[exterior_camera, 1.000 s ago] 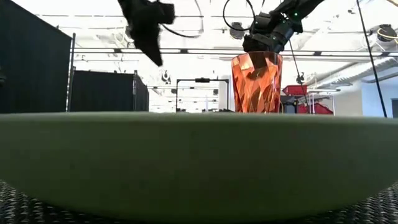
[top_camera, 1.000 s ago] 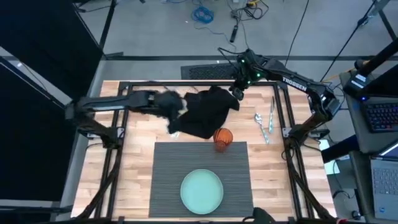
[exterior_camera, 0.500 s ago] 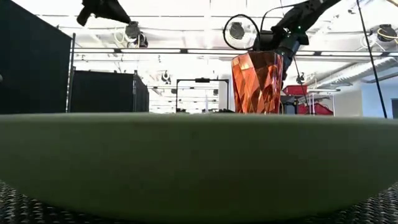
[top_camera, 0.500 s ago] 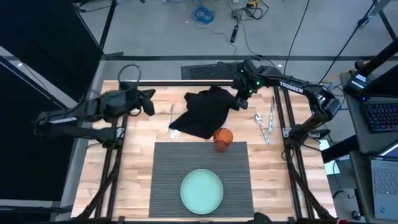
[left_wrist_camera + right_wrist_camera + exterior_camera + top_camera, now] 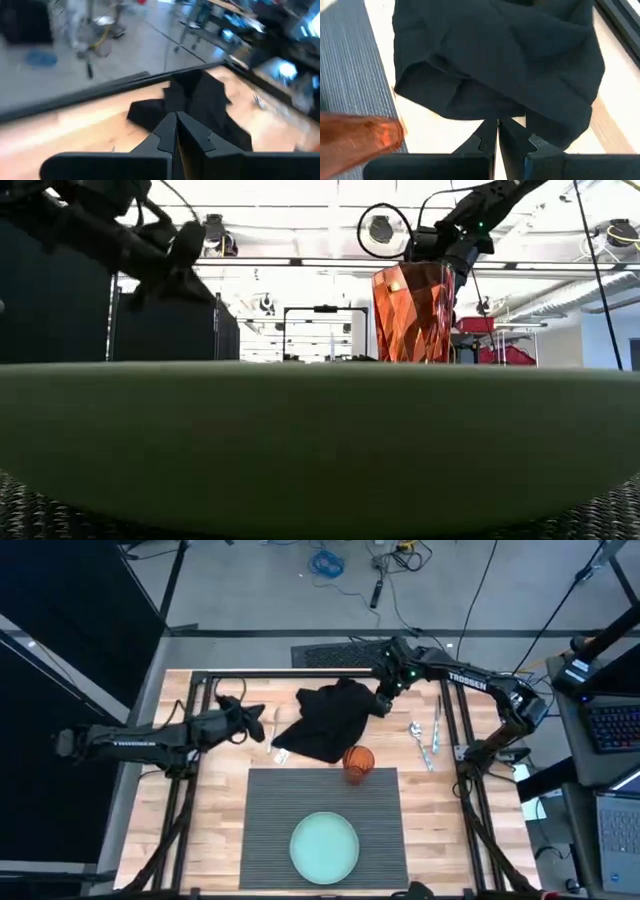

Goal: Set table place
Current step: Fold the black napkin

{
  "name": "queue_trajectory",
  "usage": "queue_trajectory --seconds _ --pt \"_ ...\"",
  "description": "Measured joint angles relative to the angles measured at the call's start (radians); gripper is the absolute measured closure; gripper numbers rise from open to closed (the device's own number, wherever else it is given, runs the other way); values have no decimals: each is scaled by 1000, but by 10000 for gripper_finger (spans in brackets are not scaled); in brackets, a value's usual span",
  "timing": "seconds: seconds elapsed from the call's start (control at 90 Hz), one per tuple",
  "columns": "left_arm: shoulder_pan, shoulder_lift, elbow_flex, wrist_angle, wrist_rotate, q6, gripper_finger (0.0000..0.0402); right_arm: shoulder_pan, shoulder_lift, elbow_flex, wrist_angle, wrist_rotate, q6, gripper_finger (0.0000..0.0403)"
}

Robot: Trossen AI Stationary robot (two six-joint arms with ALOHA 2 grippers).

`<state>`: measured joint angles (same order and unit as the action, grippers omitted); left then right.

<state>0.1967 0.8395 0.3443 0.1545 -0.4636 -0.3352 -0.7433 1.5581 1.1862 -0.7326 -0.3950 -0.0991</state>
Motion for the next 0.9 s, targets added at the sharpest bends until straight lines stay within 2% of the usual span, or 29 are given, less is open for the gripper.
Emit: queue_trajectory --seconds 0.178,0.311,0.378,0.667,0.9 --pt "1 114 0 -13 35 167 402 7 0 0 52 0 72 403" --pt "1 207 0 -6 144 185 391 16 0 0 103 0 126 403" --pt "0 238 0 -7 173 184 378 24 0 0 117 2 130 403" --pt "0 281 0 58 173 183 295 65 0 0 124 1 105 403" --pt "0 364 0 81 178 105 249 71 0 0 122 1 57 403"
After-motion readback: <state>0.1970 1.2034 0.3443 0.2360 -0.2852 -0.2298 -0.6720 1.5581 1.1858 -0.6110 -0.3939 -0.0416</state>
